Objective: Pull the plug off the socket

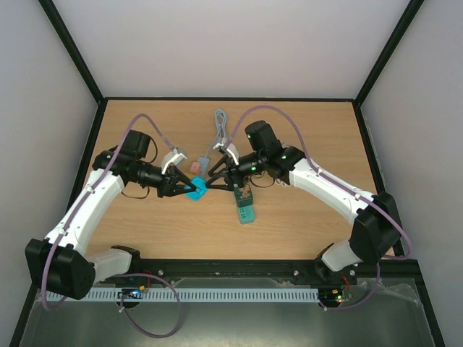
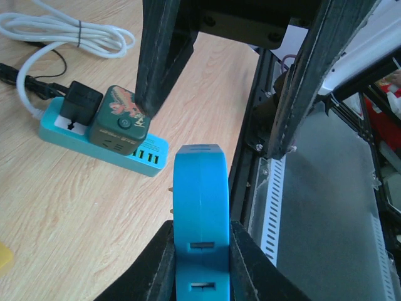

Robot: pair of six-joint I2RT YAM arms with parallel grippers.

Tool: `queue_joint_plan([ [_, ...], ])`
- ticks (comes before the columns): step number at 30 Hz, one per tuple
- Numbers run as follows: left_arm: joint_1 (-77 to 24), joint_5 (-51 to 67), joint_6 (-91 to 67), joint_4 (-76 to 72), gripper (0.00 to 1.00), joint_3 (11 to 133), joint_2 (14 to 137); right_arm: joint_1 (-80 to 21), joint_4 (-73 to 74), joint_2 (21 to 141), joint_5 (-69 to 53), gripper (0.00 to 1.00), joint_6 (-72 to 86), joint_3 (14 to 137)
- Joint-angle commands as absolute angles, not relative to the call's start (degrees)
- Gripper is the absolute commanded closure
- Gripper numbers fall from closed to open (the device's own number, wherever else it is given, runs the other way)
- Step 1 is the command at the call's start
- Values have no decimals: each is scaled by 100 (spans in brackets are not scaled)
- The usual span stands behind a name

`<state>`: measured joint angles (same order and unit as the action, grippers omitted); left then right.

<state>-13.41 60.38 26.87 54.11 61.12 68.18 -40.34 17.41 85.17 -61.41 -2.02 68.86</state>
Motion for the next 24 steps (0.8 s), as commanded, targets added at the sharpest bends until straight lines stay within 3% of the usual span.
queue_joint_plan([
  [1, -1395, 6479, 3021, 5632, 94, 6234, 6723, -4208, 1564, 8440, -6606, 44, -52, 6899],
  [12, -1423, 6807, 3391, 5925, 93, 6285, 6767, -4352, 1644, 8641, -6747, 62, -106, 7112],
  [18, -1424, 6816, 3355, 5916, 91, 6313, 6785, -4350, 1639, 8669, -6906, 79, -6, 7145],
  [24, -1365, 6680, 3287, 5919, 70, 6273, 6764, -4237, 1626, 8586, -6979, 97, 102, 7191],
])
